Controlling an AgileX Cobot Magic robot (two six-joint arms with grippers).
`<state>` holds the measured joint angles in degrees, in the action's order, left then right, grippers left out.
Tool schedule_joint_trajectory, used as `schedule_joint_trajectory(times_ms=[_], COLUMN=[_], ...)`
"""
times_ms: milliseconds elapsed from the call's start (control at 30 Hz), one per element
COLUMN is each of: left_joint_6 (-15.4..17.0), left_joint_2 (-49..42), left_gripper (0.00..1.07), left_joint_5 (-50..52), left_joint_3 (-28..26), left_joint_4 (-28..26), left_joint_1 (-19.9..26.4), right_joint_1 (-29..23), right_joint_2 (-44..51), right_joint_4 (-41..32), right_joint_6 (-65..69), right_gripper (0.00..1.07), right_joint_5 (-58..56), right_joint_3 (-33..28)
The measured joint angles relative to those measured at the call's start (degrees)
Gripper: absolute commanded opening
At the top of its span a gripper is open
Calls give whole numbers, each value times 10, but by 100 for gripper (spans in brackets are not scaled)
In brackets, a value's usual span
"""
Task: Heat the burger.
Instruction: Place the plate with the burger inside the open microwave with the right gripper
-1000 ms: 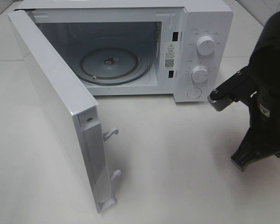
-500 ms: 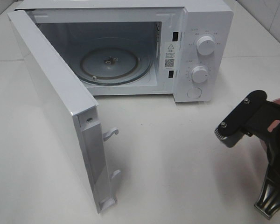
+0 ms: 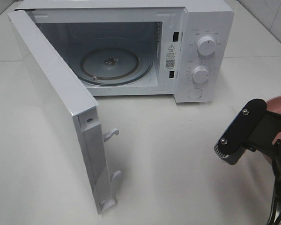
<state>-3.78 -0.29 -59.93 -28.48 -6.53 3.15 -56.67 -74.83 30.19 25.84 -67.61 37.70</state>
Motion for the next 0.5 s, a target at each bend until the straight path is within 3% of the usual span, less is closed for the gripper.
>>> schedule_joint_trajectory(times_ms=[500], left_joint_6=[0], left_joint_2=[0], left_gripper=[100], left_joint_5=[0], left_joint_3=[0], left_joint_4=[0], left_joint_1=[0], right_joint_1=[0], right_joint_2=[0], right_joint_4=[28], right_joint_6=[-94], right_gripper=[0], right_joint_5=[37], right_joint_3=[-1])
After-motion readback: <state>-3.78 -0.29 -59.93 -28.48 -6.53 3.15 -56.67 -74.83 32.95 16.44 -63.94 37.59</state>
